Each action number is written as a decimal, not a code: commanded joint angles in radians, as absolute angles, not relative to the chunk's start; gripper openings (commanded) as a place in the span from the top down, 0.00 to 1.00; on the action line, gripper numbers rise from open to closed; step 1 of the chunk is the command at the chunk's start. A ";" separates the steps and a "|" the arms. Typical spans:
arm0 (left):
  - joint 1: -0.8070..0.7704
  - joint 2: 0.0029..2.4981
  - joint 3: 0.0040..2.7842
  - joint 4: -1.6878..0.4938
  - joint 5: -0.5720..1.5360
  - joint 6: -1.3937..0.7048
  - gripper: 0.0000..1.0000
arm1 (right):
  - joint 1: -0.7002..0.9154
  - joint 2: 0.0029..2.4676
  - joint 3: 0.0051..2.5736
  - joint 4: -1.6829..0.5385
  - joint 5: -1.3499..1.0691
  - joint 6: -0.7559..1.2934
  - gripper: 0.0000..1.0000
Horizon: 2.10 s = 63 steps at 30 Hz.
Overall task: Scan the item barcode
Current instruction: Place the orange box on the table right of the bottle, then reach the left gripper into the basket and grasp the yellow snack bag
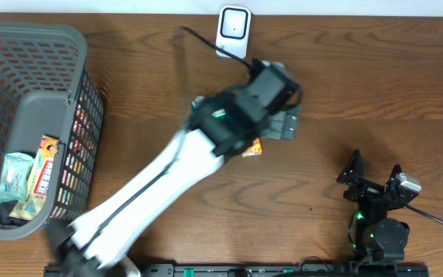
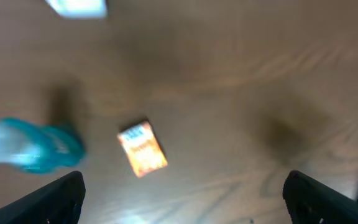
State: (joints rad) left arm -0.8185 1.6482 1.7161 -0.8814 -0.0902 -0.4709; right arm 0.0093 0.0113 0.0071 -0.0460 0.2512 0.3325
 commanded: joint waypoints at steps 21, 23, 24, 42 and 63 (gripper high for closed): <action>0.430 1.290 1.721 -1.214 -0.187 -0.740 0.02 | 0.006 0.007 0.006 -0.051 0.253 0.336 0.00; 0.487 1.344 1.721 -1.263 -0.186 -0.855 0.02 | 0.006 0.007 0.006 -0.051 0.253 0.336 0.01; 0.510 1.378 1.721 -1.283 -0.185 -0.920 0.02 | 0.006 0.007 0.006 -0.051 0.253 0.336 0.01; 0.534 1.698 1.509 -1.240 -0.211 -1.394 0.02 | 0.006 0.007 0.006 -0.051 0.253 0.336 0.01; 0.550 1.722 0.957 -0.553 -0.210 -1.480 0.02 | 0.006 0.007 0.006 -0.051 0.253 0.336 0.01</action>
State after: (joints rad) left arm 0.5449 1.7027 1.0592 -0.6483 -0.2058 -1.4693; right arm 0.0093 0.0113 0.0071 -0.0460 0.2508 0.3325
